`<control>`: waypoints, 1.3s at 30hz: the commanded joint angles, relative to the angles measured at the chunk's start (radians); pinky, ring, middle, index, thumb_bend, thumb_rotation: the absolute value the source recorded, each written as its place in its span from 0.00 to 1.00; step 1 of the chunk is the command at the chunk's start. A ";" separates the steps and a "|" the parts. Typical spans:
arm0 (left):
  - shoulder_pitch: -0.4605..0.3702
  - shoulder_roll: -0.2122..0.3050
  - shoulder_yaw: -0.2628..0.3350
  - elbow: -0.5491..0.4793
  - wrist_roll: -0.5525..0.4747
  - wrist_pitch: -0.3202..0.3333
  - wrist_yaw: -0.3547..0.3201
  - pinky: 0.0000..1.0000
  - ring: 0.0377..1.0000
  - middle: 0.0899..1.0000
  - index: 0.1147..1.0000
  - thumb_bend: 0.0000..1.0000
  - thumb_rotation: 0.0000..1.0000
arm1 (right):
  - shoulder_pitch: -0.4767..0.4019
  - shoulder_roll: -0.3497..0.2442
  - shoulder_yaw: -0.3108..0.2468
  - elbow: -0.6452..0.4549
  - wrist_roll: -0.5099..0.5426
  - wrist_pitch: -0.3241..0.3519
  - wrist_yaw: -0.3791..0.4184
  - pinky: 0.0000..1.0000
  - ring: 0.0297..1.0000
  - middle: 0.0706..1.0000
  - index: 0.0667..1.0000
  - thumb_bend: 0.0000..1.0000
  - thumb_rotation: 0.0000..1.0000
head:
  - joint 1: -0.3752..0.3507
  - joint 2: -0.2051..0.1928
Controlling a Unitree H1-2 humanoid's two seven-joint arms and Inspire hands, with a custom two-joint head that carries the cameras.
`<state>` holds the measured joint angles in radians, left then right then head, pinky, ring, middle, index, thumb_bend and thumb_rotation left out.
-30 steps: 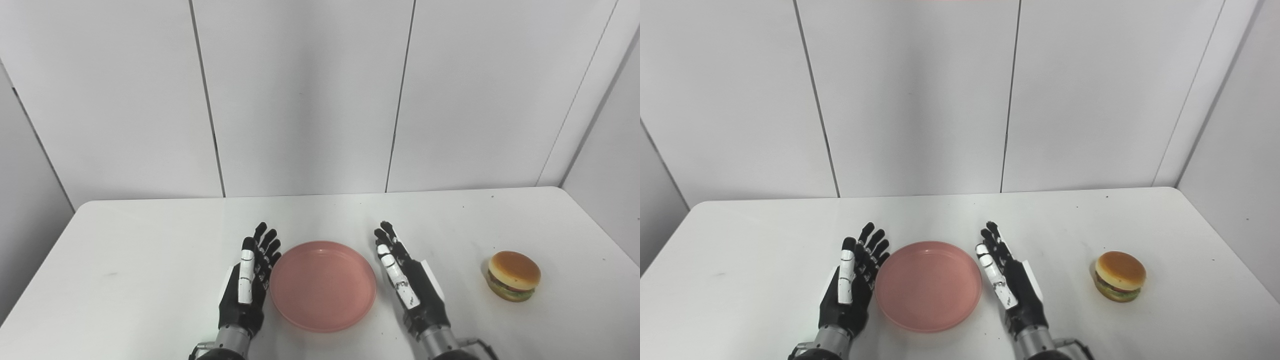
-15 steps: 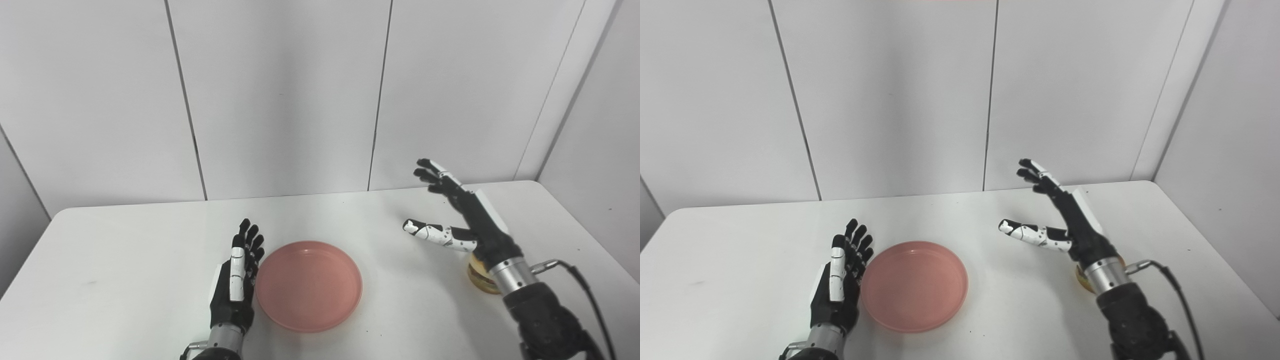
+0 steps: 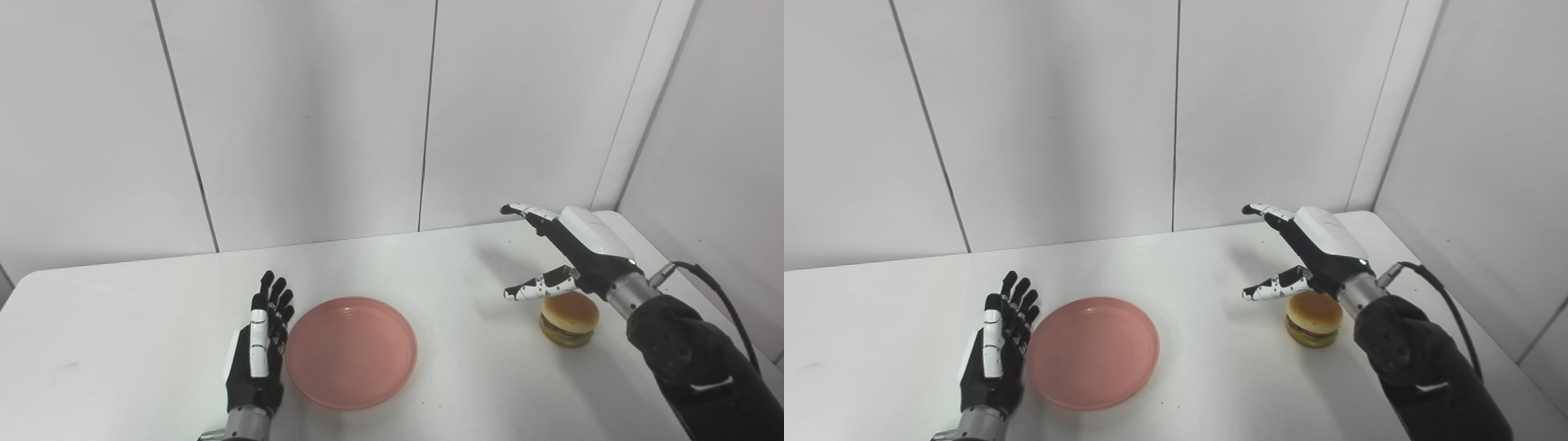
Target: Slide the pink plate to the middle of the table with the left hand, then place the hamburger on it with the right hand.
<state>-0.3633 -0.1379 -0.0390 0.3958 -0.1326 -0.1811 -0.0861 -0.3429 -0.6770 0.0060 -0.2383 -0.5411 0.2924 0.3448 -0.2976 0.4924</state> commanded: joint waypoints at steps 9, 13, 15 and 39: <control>0.055 0.053 0.008 0.065 0.004 -0.035 -0.032 1.00 0.98 0.99 0.99 0.70 1.00 | -0.058 -0.091 0.040 0.021 -0.114 0.073 0.096 0.90 0.94 0.92 0.87 0.95 0.30 | -0.041 0.001; 0.058 0.052 0.007 0.055 0.007 -0.028 -0.028 1.00 0.98 0.99 0.99 0.69 1.00 | -0.059 -0.104 0.053 0.057 -0.129 0.066 0.111 0.94 0.94 0.92 0.88 0.97 0.34 | -0.038 0.001; 0.058 0.051 0.007 0.053 0.005 -0.023 -0.030 1.00 0.98 0.98 0.98 0.69 1.00 | -0.059 -0.112 0.061 0.079 -0.132 0.053 0.116 0.95 0.94 0.92 0.88 0.97 0.35 | -0.035 0.002; 0.059 0.047 0.007 0.047 -0.002 -0.021 -0.037 1.00 0.98 0.99 1.00 0.67 1.00 | -0.112 -0.095 0.142 0.363 -0.068 -0.003 0.112 0.79 0.90 0.92 0.82 0.93 0.25 | -0.024 0.008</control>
<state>-0.3645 -0.1165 -0.0400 0.3971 -0.1330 -0.1871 -0.1062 -0.4228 -0.7627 0.1658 0.1233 -0.6171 0.3174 0.4839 -0.3237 0.5001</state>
